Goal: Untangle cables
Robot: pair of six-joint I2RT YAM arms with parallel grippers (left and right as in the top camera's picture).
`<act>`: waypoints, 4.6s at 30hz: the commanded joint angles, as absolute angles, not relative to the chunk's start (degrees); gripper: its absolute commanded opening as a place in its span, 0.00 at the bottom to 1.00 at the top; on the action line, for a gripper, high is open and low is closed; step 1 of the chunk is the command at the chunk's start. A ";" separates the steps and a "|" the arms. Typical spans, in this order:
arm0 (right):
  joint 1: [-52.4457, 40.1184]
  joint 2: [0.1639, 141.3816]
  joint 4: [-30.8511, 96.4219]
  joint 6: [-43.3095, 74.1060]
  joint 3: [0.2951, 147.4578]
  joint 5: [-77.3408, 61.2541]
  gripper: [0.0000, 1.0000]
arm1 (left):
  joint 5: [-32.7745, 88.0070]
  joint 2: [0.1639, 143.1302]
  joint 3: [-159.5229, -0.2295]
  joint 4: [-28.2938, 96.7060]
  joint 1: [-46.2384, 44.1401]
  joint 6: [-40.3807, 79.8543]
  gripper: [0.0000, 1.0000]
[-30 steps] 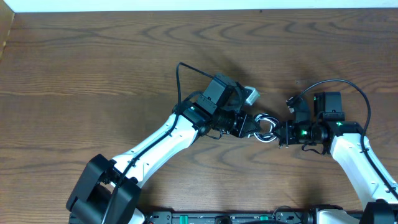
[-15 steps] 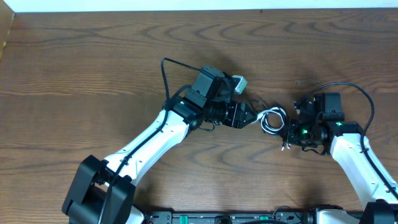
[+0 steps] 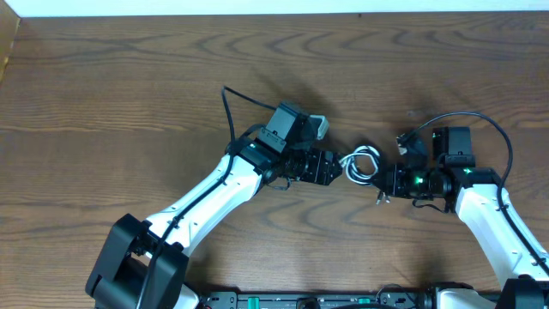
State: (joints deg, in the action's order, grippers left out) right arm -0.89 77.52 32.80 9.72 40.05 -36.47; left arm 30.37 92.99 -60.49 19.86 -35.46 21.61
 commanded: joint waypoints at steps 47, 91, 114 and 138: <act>-6.48 77.82 34.22 6.76 39.94 -41.54 0.01 | 27.42 100.75 -60.12 9.52 -33.61 37.41 0.67; -6.48 77.82 36.29 8.64 39.94 -29.82 0.01 | 20.91 101.67 -60.12 11.05 -31.57 55.33 0.08; -6.48 77.82 36.82 13.23 39.94 -21.58 0.40 | 23.55 81.23 -60.20 24.23 -29.12 30.41 0.07; -6.48 77.82 36.03 13.26 39.94 -21.15 0.99 | 10.41 81.23 -60.23 25.80 -32.86 25.10 0.59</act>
